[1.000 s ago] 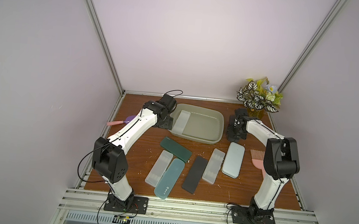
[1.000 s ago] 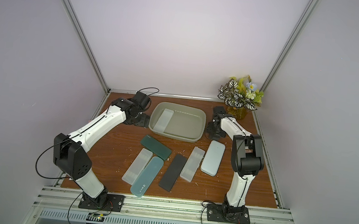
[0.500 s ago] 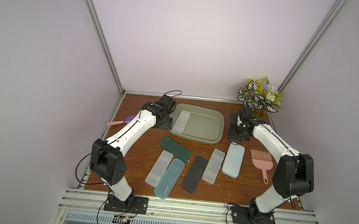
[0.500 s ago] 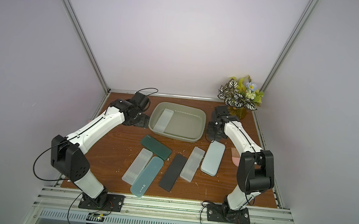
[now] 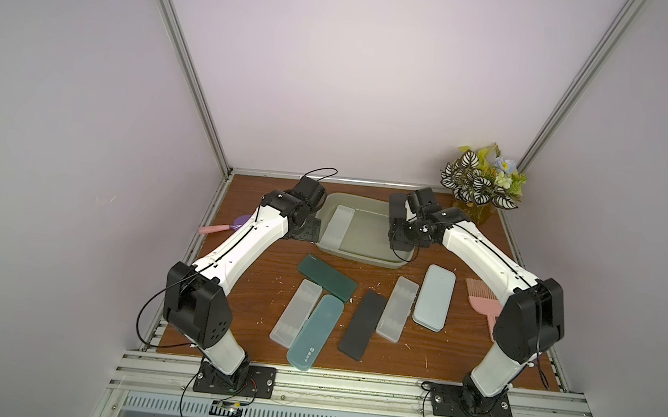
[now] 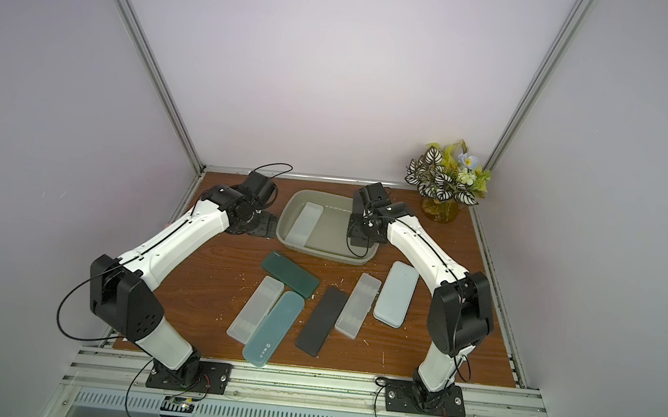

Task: Put the pencil case into the storage box
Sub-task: Place the pencil case at the storage box.

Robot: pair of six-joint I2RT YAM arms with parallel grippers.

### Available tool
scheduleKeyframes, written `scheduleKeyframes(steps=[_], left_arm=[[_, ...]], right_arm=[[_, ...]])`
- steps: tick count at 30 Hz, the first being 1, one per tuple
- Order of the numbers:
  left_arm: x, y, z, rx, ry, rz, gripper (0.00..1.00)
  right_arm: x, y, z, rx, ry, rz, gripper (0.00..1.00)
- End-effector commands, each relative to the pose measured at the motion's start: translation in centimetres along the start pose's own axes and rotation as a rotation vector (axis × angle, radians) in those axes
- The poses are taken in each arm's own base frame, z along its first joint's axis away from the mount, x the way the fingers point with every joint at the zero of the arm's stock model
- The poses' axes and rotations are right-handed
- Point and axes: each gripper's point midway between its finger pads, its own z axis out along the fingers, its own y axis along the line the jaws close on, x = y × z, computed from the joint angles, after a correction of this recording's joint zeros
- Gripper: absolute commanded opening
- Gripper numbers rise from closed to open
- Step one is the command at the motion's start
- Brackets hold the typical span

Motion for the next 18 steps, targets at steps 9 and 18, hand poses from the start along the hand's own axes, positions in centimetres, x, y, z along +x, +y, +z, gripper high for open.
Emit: scheduleKeyframes(steps=[9, 18], left_arm=[[0.1, 1.4, -0.6, -0.007, -0.012, -0.031, 0.99], [0.1, 1.5, -0.5, -0.009, -0.013, -0.031, 0.99]], right_arm=[[0.1, 0.2, 4.9, 0.031, 0.0, 0.117, 0.59], [0.8, -1.6, 7.8, 0.09, 0.038, 0.139, 0.59]])
